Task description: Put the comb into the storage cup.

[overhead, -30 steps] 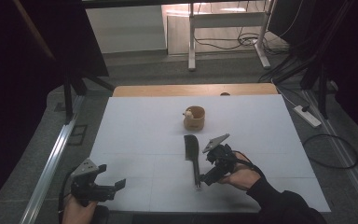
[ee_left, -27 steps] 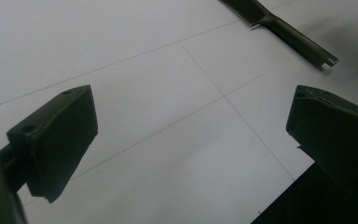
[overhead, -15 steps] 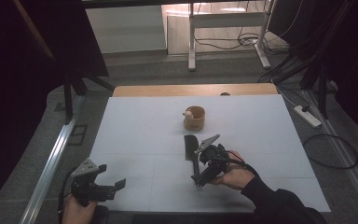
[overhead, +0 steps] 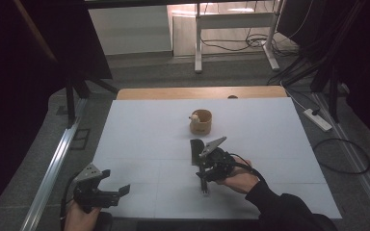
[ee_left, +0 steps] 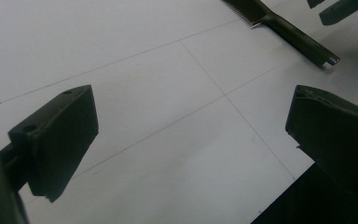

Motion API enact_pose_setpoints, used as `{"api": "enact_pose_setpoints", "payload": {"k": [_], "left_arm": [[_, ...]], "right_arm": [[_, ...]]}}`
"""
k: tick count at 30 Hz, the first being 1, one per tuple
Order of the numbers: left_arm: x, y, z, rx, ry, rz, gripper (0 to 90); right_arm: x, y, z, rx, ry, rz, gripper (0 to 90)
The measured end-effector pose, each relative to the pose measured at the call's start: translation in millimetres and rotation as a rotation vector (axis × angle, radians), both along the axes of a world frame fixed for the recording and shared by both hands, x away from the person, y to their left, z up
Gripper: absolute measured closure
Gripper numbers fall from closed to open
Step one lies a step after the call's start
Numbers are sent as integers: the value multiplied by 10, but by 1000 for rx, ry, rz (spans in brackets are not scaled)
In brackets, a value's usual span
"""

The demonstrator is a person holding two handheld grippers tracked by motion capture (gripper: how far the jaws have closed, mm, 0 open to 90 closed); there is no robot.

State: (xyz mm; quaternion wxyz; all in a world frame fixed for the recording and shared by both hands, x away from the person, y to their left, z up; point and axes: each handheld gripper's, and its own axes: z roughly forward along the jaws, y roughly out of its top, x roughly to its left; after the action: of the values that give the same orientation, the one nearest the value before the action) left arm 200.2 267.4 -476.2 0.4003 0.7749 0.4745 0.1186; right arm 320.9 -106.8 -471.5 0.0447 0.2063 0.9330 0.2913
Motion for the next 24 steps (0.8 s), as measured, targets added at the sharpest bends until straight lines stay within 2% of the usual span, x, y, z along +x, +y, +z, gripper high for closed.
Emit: {"api": "enact_pose_setpoints", "payload": {"k": [2,3,7,12,17,24], "left_arm": [[0,0,0,0,0,0,31],[0,1,0,0,0,0,31],[1,0,0,0,1,0,32],[1,1,-1,-1,2,-1,32],[1,-1,0,2,1,0,33],[1,0,-1,1,2,0,34]], "right_arm": [[15,15,-8,-4,4,6,723],[15,15,-8,-4,4,6,723],[58,45,-21,9,31,18,897],[58,87,-27,14,31,30,898],[43,149,-79,-10,16,36,897],[45,197,-203,-18,38,45,897]]}}
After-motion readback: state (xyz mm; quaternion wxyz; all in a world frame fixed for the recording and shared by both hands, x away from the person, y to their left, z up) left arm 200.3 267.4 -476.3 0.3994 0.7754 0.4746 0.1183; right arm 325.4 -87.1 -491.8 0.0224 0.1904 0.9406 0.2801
